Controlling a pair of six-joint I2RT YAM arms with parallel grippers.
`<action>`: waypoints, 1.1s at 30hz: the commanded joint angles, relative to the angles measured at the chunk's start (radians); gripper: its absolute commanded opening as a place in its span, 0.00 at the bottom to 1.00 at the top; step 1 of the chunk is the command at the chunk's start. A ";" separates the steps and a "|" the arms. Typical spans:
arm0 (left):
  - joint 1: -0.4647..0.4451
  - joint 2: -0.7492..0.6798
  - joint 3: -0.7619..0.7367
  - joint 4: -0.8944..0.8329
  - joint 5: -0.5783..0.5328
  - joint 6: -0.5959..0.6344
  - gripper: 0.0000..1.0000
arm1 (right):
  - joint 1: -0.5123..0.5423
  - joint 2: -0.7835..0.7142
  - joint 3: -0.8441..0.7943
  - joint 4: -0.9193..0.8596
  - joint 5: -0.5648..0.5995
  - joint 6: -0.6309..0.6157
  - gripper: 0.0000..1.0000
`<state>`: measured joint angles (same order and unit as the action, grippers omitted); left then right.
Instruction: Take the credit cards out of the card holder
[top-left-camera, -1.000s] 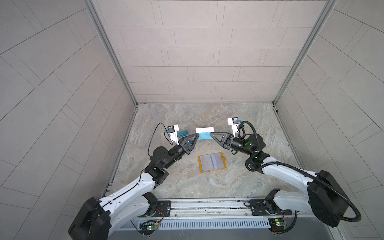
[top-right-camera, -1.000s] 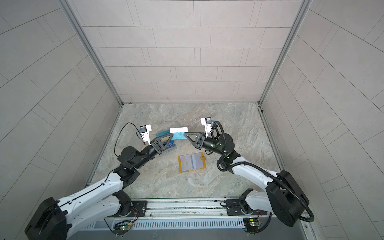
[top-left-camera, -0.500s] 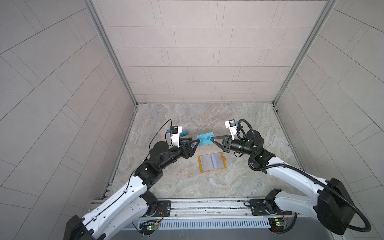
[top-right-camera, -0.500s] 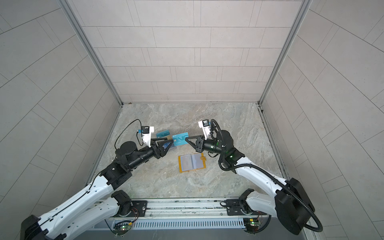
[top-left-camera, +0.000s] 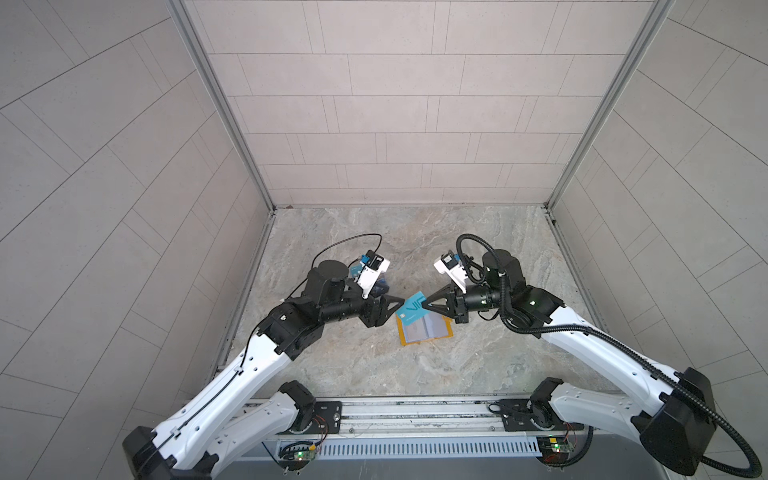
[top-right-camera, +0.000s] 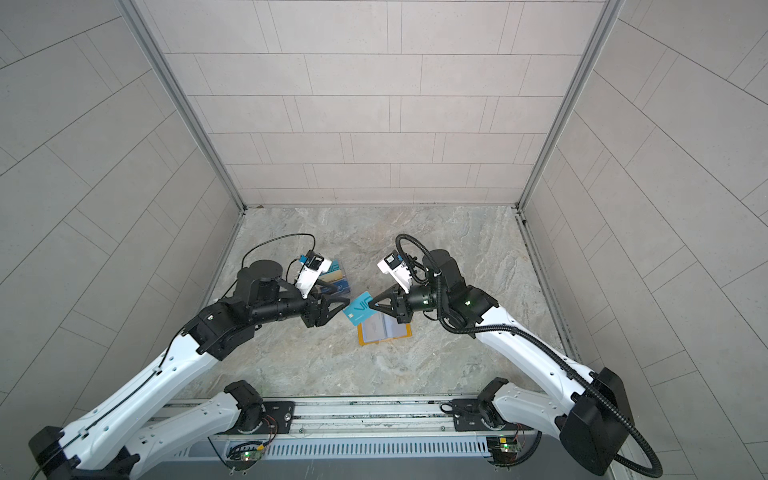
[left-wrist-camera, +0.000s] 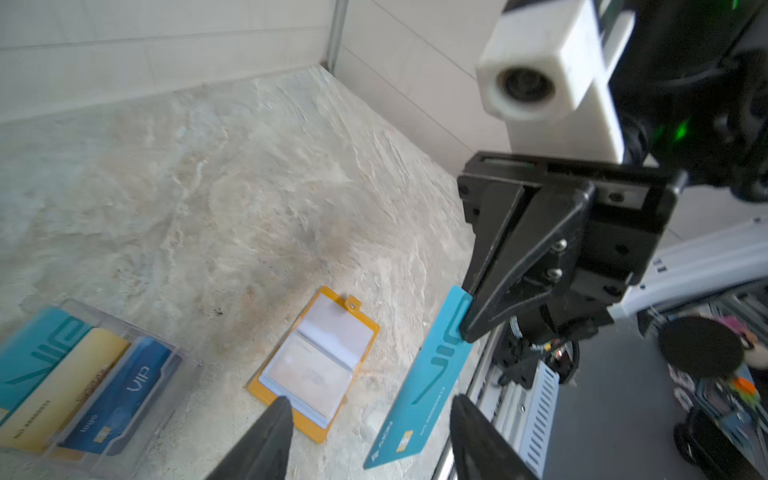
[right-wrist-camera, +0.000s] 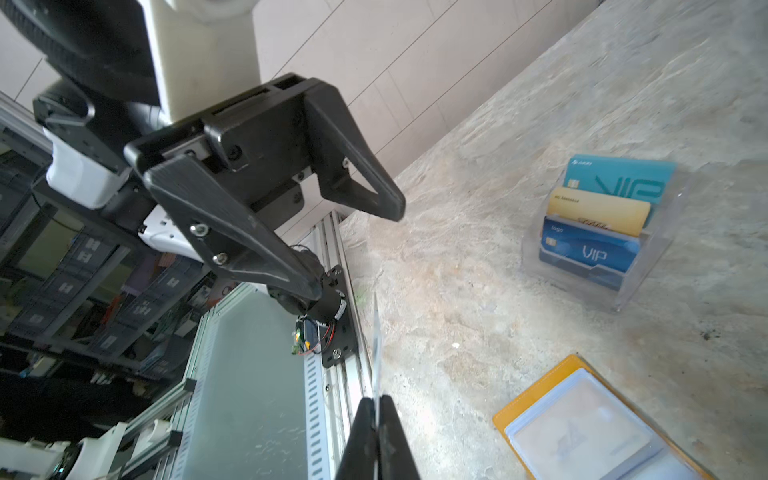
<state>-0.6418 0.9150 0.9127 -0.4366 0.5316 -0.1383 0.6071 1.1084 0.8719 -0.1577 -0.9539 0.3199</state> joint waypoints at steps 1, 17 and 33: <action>-0.002 0.034 0.038 -0.080 0.156 0.082 0.60 | 0.013 -0.012 0.026 -0.100 -0.066 -0.122 0.00; -0.002 0.093 0.055 -0.147 0.355 0.172 0.45 | 0.030 0.045 0.067 -0.123 -0.112 -0.183 0.00; -0.002 0.114 0.055 -0.166 0.392 0.180 0.24 | 0.033 0.060 0.067 -0.070 -0.084 -0.152 0.00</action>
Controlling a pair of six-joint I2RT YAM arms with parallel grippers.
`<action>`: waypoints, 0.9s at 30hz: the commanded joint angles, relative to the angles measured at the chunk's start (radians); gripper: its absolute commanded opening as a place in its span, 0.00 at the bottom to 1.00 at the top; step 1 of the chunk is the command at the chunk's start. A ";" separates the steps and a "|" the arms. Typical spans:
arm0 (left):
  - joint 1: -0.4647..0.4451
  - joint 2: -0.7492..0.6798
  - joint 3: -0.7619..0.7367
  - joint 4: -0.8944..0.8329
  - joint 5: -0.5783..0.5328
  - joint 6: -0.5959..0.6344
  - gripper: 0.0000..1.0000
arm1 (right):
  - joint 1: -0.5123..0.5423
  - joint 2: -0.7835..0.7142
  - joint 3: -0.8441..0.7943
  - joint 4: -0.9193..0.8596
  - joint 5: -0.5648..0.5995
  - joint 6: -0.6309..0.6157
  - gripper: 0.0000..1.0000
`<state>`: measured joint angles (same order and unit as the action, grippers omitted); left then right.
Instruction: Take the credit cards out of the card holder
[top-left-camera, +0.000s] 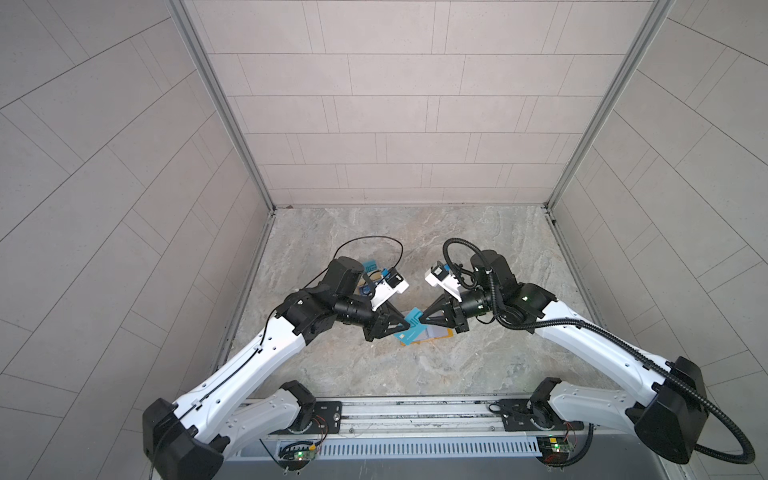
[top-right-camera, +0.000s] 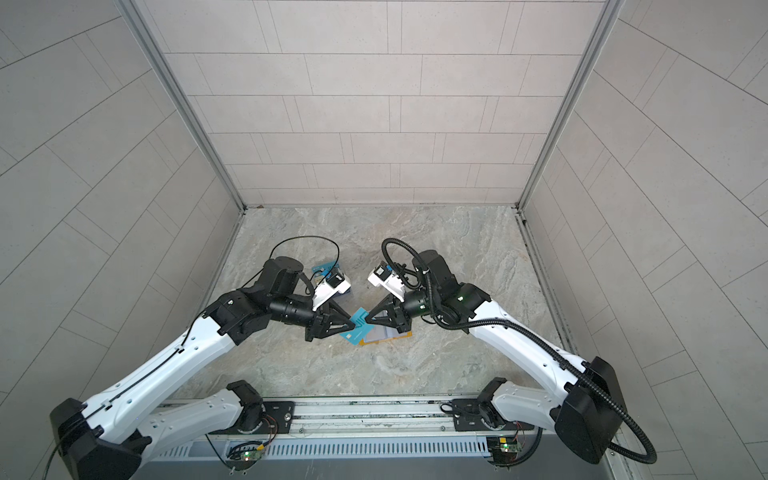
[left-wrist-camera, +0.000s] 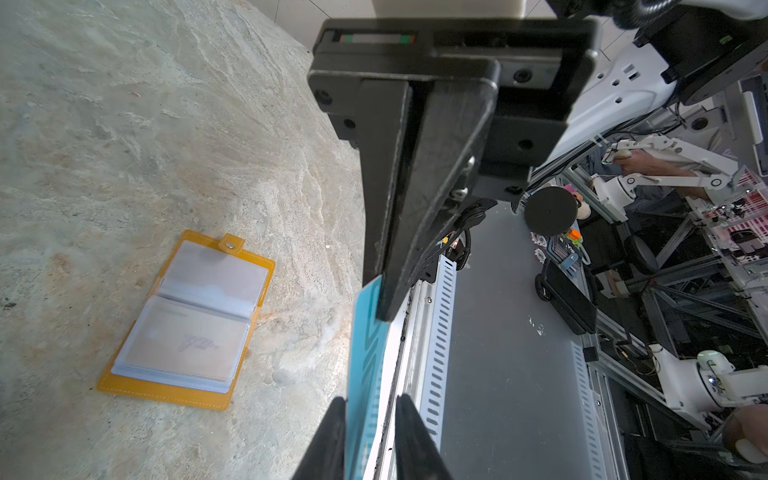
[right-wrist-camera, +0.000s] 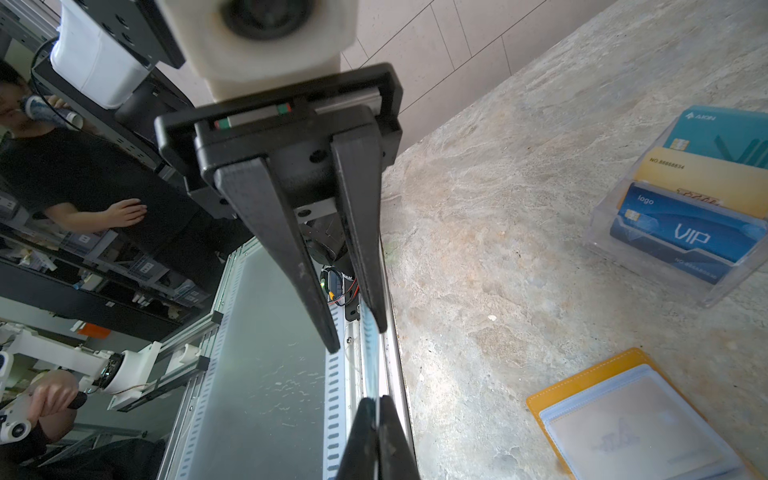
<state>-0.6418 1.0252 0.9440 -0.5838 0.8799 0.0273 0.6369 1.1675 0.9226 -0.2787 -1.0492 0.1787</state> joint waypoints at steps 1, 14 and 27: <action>-0.002 0.005 0.023 -0.018 0.044 0.015 0.23 | 0.003 0.000 0.014 0.058 0.014 -0.006 0.00; -0.002 0.019 0.027 -0.021 0.015 0.015 0.04 | 0.002 -0.017 -0.006 0.084 0.066 0.023 0.05; 0.021 0.044 0.068 -0.095 -0.148 0.088 0.00 | -0.015 -0.097 -0.068 0.100 0.238 0.076 0.46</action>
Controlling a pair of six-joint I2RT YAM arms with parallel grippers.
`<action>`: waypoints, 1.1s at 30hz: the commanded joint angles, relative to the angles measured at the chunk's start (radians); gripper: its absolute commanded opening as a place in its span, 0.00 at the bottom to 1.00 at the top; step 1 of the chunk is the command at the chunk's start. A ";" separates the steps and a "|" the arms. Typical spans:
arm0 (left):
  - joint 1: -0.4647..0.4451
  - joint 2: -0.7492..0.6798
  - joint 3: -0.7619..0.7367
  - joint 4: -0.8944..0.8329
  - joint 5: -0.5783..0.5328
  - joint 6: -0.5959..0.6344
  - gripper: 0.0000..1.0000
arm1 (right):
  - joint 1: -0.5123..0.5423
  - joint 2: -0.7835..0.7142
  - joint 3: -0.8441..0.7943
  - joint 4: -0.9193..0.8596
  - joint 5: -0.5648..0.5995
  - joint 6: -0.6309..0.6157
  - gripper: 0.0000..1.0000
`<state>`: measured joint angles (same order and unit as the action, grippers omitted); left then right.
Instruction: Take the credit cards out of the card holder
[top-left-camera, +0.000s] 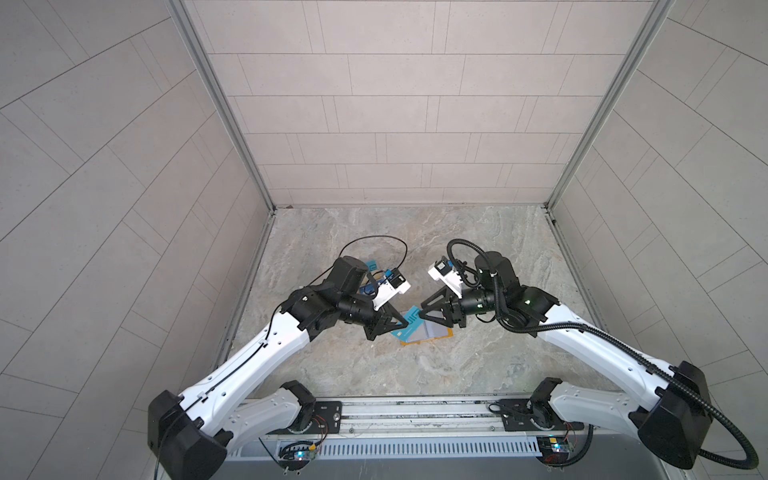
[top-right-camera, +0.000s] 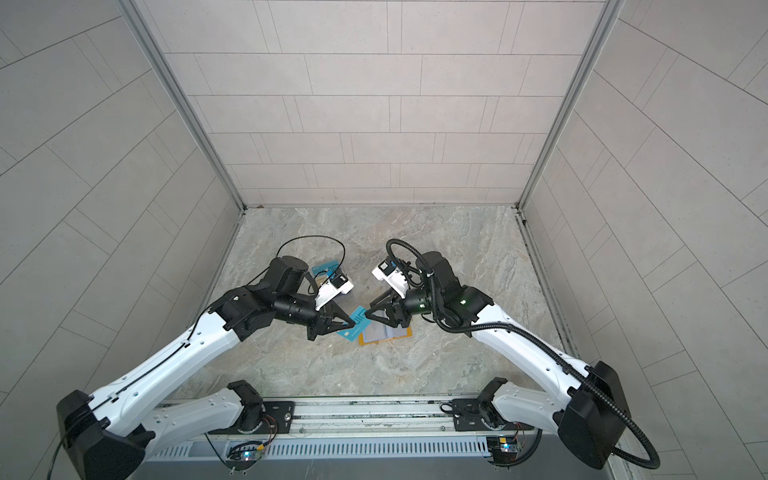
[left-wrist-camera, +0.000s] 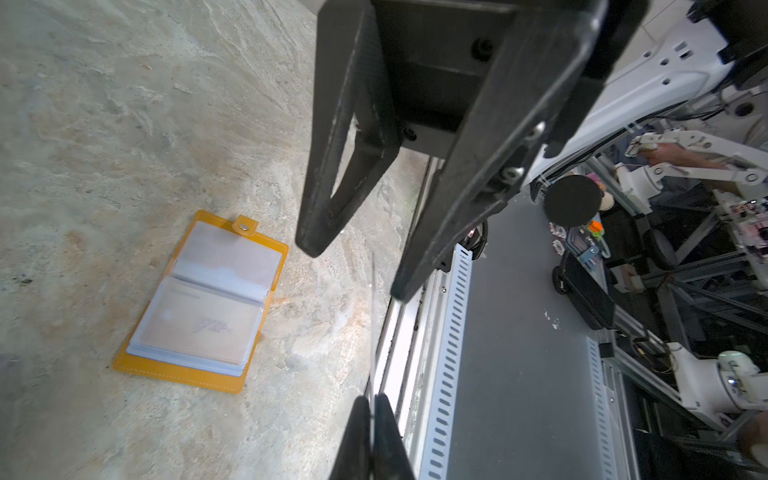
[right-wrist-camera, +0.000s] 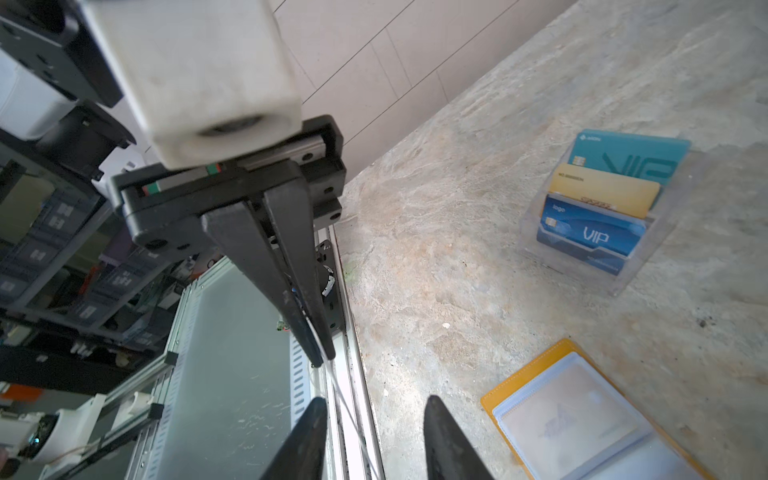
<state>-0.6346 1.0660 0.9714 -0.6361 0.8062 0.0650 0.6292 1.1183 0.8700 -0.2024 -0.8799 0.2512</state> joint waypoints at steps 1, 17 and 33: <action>0.020 0.006 0.050 -0.053 -0.097 0.067 0.00 | -0.009 -0.060 -0.021 0.015 0.097 0.003 0.49; 0.211 0.203 0.227 -0.173 -0.367 0.379 0.00 | -0.026 -0.141 -0.062 -0.122 0.509 -0.012 0.78; 0.305 0.547 0.394 -0.214 -0.575 0.785 0.00 | -0.027 -0.186 -0.101 -0.175 0.697 0.020 0.80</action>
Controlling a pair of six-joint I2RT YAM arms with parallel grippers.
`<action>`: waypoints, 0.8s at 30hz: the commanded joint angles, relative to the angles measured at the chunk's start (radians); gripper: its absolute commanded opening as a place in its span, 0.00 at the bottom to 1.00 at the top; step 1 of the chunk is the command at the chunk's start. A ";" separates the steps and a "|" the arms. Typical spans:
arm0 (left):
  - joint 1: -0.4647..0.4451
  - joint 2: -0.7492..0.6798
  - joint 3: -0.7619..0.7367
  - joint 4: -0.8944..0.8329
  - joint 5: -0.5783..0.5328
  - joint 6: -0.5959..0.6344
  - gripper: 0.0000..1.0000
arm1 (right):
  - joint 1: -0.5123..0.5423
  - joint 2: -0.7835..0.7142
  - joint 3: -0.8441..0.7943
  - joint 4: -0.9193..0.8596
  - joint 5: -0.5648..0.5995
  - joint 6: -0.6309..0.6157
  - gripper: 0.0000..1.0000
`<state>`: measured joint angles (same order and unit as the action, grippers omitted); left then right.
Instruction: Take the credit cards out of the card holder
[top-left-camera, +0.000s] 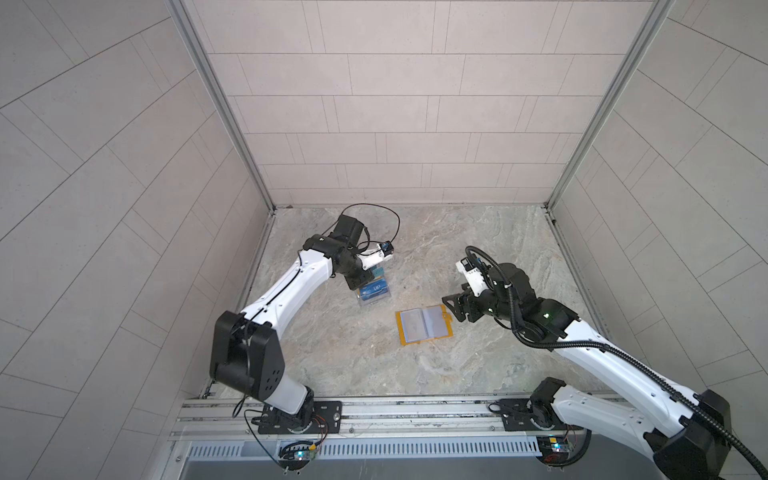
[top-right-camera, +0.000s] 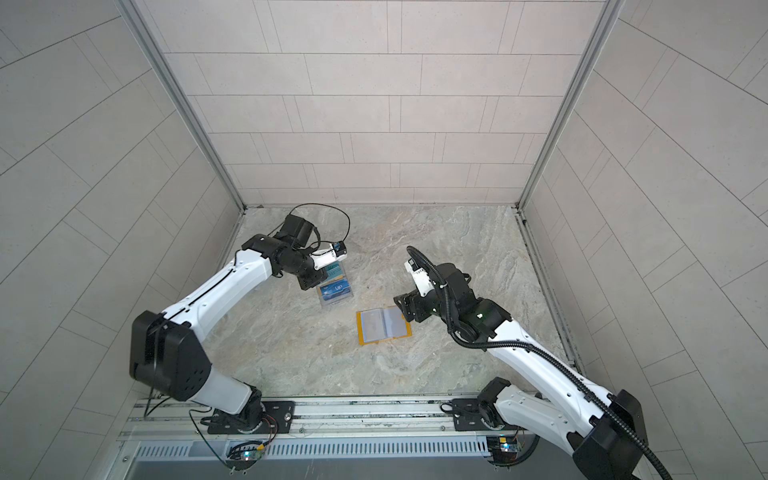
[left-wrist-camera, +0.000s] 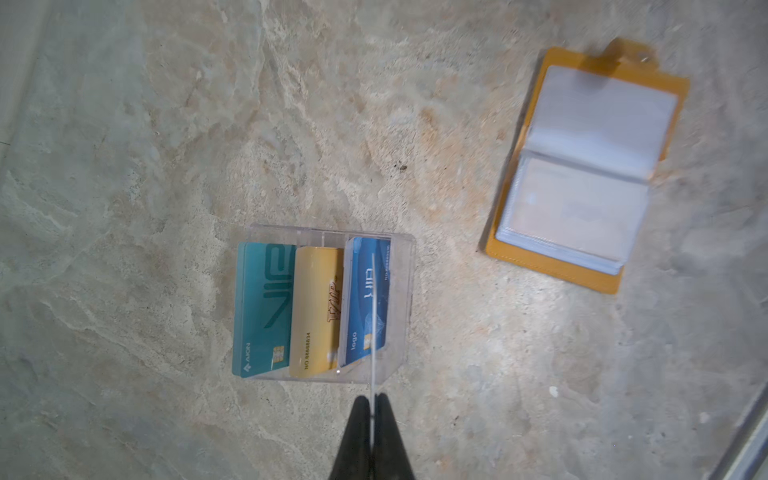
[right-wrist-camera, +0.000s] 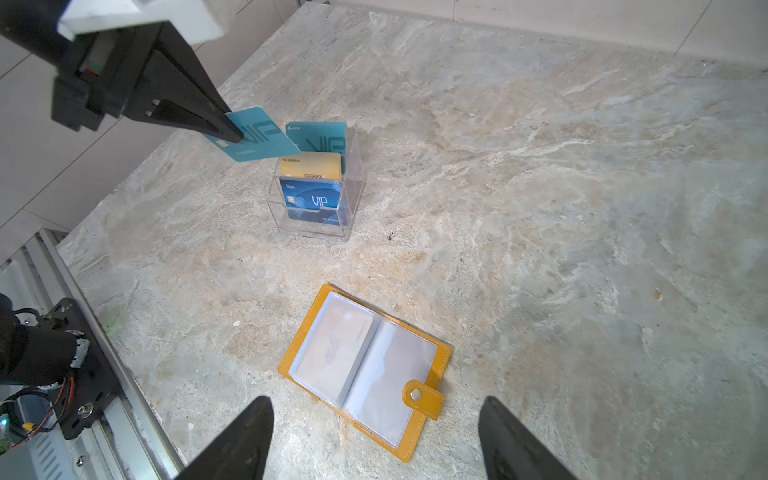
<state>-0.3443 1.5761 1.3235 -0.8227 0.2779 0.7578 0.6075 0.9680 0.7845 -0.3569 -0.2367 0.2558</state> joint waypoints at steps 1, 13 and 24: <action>0.015 0.050 0.049 -0.023 -0.048 0.106 0.00 | -0.004 -0.043 -0.024 -0.020 0.058 0.017 0.81; 0.068 0.184 0.147 -0.026 -0.090 0.199 0.00 | -0.005 -0.067 -0.036 -0.033 0.111 0.034 0.81; 0.073 0.245 0.170 -0.011 -0.071 0.214 0.00 | -0.005 -0.071 -0.036 -0.045 0.125 0.043 0.81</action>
<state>-0.2768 1.8015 1.4578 -0.8211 0.2005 0.9554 0.6056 0.9157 0.7437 -0.3809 -0.1322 0.2893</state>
